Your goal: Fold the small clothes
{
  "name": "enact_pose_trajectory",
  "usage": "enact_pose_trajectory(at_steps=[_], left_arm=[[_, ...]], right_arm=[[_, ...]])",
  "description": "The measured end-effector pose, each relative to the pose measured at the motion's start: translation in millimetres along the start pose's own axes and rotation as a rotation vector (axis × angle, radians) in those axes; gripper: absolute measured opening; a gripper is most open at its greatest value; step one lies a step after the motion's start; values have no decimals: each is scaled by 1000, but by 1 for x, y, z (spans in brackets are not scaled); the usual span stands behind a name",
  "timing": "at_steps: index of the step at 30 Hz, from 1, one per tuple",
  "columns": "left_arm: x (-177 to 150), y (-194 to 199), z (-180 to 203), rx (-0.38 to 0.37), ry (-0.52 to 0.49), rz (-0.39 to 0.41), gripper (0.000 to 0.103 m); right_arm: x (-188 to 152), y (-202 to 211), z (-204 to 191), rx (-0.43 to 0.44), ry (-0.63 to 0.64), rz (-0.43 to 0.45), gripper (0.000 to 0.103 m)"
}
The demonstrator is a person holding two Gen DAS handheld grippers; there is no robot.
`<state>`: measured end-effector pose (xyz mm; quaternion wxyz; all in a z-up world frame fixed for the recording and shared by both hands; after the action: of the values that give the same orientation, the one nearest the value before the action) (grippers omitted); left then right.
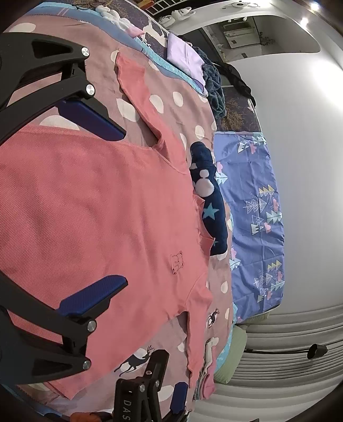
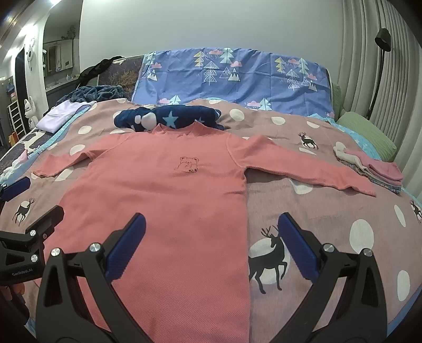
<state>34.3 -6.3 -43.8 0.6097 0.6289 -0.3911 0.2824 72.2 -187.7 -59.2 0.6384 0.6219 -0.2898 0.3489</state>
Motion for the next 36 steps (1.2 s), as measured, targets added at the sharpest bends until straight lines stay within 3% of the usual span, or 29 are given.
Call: enact_pose_trajectory(at_steps=[36], left_arm=[[-5,-8,9,-12,-18,-34,102]], right_arm=[[-16,-17,-2,6,1,-62,101]])
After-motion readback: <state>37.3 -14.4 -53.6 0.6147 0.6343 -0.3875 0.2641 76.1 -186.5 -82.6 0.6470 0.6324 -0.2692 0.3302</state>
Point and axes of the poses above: each gripper's, at about its wrist camera, not at the fingertips, and y roughly against the way its jaws point, z to its right, x to its top, the point moved 5 cm from there along -y, roughly the way its jaws point, and after that the axes turned 2 degrees about -x, right-handed, at the moved point
